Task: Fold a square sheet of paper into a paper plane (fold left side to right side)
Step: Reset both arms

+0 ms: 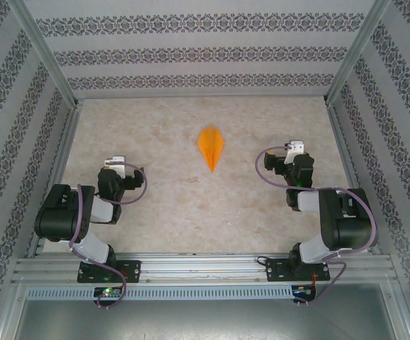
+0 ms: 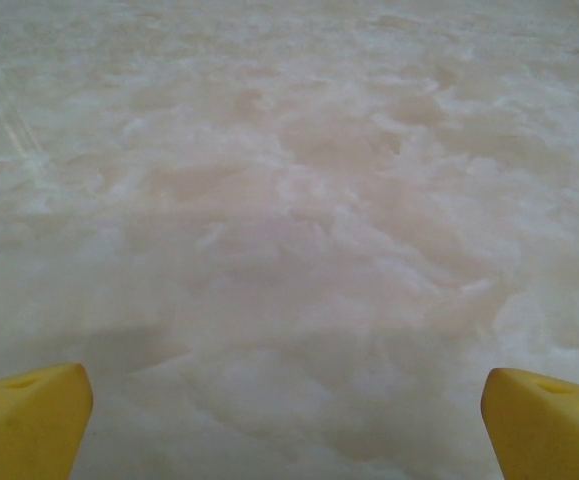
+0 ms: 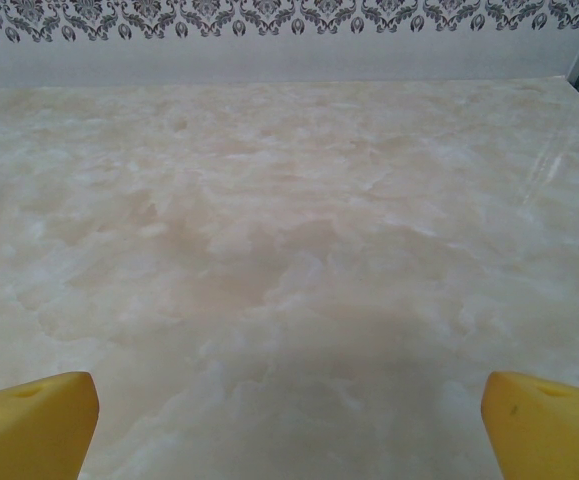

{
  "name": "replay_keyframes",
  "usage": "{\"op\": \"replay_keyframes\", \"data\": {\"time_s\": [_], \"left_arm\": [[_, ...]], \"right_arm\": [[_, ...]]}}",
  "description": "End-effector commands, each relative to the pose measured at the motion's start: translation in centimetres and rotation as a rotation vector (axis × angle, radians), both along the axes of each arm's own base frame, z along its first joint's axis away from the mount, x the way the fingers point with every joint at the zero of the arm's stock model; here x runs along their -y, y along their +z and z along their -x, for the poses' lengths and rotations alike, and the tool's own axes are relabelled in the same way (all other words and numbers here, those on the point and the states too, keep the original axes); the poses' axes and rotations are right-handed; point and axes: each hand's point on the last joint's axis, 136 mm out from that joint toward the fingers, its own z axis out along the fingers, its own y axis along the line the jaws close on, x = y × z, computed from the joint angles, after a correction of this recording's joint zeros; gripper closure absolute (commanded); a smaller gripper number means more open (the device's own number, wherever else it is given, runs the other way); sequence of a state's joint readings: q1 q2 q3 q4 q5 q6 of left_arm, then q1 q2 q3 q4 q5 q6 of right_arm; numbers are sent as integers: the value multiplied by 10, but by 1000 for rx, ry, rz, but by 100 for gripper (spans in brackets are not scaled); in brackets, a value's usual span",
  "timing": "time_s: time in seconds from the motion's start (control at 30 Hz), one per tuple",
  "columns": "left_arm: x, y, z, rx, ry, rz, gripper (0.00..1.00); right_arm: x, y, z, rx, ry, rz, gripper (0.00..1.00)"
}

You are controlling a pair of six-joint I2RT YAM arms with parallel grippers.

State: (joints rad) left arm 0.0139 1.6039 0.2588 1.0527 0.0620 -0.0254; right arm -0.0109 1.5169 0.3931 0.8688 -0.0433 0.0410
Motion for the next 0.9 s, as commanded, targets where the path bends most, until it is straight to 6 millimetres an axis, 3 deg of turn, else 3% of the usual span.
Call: {"op": "replay_keyframes", "data": {"time_s": [0.0,0.13,0.87], "left_arm": [[-8,31,-18,105,19,3,0],[-11,28,-29,49,40,-5,0],[-11,27,-28,48,37,-4,0]], "right_arm": [[-1,6,-1,32,8,2,2],[-1,6,-1,32,8,2,2],[-2,6,-1,32,5,5,2]]}}
